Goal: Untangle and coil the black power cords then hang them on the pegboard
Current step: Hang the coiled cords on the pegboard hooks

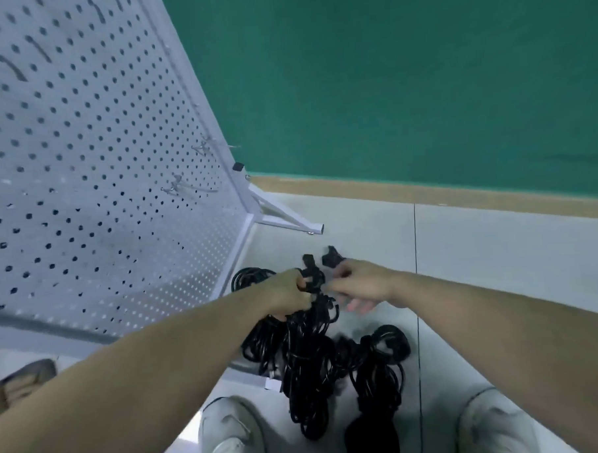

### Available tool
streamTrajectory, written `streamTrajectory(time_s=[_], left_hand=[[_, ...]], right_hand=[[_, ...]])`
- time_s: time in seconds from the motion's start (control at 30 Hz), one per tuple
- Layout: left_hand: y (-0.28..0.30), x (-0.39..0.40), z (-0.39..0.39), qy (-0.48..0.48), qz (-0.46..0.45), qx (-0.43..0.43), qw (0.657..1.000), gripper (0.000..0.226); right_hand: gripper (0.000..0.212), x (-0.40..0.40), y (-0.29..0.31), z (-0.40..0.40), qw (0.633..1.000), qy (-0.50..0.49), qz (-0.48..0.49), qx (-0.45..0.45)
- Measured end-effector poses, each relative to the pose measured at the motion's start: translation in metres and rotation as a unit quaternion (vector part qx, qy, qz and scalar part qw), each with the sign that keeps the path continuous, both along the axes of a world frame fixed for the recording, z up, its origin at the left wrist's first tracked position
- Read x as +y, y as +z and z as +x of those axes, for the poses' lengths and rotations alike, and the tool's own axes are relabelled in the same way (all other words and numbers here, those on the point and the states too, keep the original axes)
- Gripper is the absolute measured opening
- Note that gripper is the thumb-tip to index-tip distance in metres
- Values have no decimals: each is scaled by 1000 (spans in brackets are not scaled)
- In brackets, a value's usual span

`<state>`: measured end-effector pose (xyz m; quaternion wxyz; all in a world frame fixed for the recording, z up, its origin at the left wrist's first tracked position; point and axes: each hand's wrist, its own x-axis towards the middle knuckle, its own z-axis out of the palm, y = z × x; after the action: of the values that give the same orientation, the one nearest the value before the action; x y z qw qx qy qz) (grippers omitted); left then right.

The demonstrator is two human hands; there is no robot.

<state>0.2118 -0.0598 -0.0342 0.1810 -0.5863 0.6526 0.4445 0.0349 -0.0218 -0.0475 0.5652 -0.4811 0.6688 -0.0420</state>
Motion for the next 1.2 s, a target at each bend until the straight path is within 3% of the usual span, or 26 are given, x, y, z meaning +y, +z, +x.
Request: streamTrajectory(time_s=[0.07,0.13,0.27,0.37,0.5,0.6,0.73,0.93,1.0,1.1,1.2], left_hand=[[-21,3,5,21,31,-3,999,42],[-34,-1,9,54,34,13,998,37],[-37,-13,18,79,47,31,995,33],[-30,-13,22,35,15,36,999,28],[-17,-10,25,20,-58,91,994,25],[15,-11,21,42,-102,133,985,42],[81,-19,6,127,-38,216,967,76],[193,-15,-8,140,4,359,923,68],[227,-10,-6,119,12,378,918,83],[274,1,-4,85,-29,384,919,95],[313,12,-9,87,-110,416,899,90]], right_hand=[[59,7,-23,13,998,26,58,-23],[54,13,-34,28,995,11,77,-56],[54,19,-48,53,997,1,20,-74],[74,25,-59,60,994,-50,18,-95],[51,28,-32,45,987,-106,-13,-119],[49,19,9,20,980,-120,-89,-133],[41,0,87,-10,963,-121,-185,-151],[45,-17,215,-31,923,-106,-316,-194],[43,-19,255,-29,903,-117,-353,-217],[36,-22,310,-26,879,-128,-391,-242],[33,-20,358,-19,857,-142,-417,-269]])
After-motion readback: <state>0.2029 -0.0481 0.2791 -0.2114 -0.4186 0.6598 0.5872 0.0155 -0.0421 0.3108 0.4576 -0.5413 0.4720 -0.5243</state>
